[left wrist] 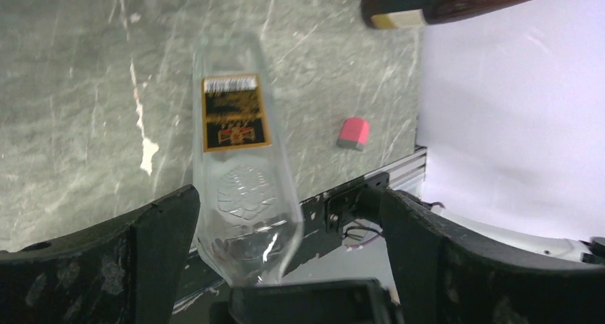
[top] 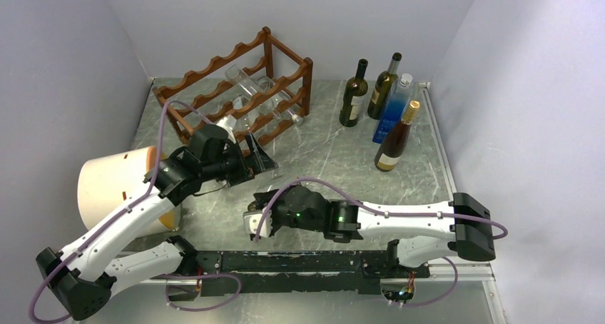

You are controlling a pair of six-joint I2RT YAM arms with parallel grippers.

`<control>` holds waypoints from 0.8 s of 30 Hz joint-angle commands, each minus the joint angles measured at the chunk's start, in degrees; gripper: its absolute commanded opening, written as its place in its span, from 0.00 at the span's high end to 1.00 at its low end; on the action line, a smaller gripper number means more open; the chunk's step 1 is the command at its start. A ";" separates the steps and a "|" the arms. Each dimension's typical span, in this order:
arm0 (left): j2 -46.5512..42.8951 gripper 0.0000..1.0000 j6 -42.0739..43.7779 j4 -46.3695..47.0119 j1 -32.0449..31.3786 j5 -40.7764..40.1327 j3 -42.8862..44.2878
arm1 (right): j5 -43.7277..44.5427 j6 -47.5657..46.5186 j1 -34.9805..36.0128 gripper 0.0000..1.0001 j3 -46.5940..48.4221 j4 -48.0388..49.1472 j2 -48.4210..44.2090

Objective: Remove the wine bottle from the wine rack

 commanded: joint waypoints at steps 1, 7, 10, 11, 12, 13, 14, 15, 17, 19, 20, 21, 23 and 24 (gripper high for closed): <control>-2.18 0.01 4.09 2.17 0.14 -4.26 5.73 | 5.05 6.39 -0.41 1.00 -2.56 8.26 -5.77; -5.79 0.01 9.33 0.52 0.17 -11.48 10.19 | 10.80 20.18 -4.32 1.00 -7.70 11.39 -12.83; -6.98 0.01 11.67 -0.09 0.13 -13.86 12.20 | 13.01 28.18 -9.20 1.00 -7.51 9.08 -15.33; -7.20 0.01 12.21 -0.61 0.14 -14.83 12.84 | 13.17 31.01 -11.29 1.00 -7.30 8.26 -15.95; -7.41 0.01 12.63 -1.07 0.13 -15.76 13.39 | 13.05 33.30 -13.32 1.00 -7.31 7.77 -16.62; -7.59 0.01 13.02 -1.40 0.13 -16.58 13.96 | 12.80 35.32 -15.38 1.00 -7.49 7.63 -17.26; -7.70 0.01 13.27 -2.08 0.13 -17.46 14.47 | 12.84 36.76 -17.17 1.00 -7.76 7.88 -17.87; -7.83 0.01 13.49 -2.64 0.13 -18.36 14.96 | 13.30 37.73 -18.75 1.00 -8.01 8.40 -18.41; -8.04 0.01 14.24 -3.39 0.14 -19.72 15.80 | 15.47 39.17 -21.51 1.00 -8.03 9.66 -18.80; -8.19 0.01 14.97 -4.14 0.15 -21.12 16.61 | 18.06 40.48 -25.18 1.00 -7.42 11.07 -18.50; -8.23 0.01 15.32 -4.66 0.15 -21.98 17.03 | 19.28 40.86 -26.69 1.00 -7.03 11.93 -18.14; -8.30 0.01 15.55 -4.91 0.20 -22.68 17.31 | 20.51 41.14 -28.37 1.00 -6.60 13.06 -17.60; -8.52 0.01 16.13 -5.45 0.19 -23.61 17.63 | 23.14 41.47 -31.38 1.00 -5.47 15.32 -15.99; -8.63 0.01 16.54 -5.61 0.21 -23.96 17.80 | 24.21 41.49 -32.95 1.00 -4.54 16.37 -14.90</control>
